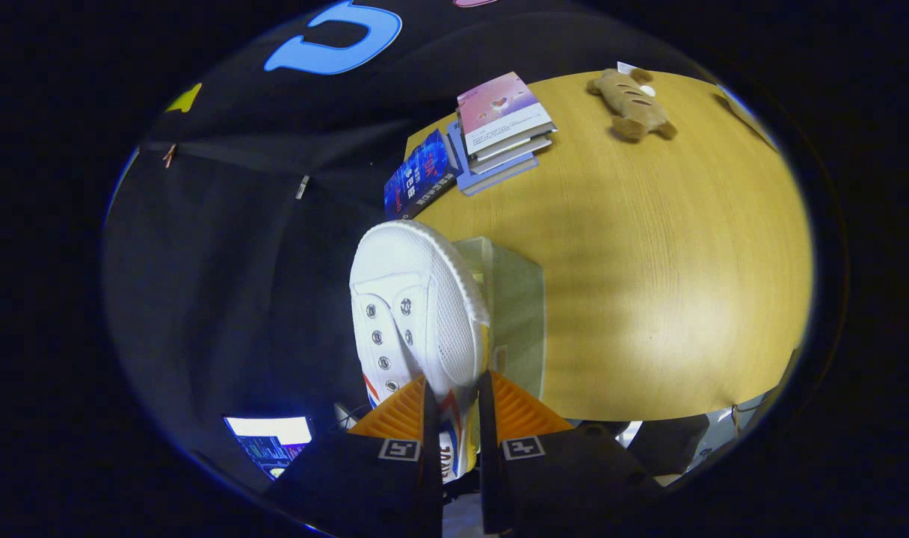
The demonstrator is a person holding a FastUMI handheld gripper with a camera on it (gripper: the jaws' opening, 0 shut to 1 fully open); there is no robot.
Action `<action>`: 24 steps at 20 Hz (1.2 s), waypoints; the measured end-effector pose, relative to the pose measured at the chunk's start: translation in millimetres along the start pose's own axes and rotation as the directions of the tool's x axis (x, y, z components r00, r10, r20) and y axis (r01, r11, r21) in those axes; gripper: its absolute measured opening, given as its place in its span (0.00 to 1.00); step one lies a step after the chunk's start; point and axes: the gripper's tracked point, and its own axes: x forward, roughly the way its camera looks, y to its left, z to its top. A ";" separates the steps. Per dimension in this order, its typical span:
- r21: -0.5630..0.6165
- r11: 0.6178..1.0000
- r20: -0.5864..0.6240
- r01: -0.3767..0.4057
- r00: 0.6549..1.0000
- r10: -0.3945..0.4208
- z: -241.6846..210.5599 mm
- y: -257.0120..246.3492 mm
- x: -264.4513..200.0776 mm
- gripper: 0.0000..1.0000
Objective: Open the storage box then place both shoes into the box .Put the left shoe in first, then the right shoe, with the right side of both shoes facing outward in a uniform manner.
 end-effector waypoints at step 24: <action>-0.072 0.990 0.017 0.121 0.993 -0.120 -6.9 -9.3 41.1 0.99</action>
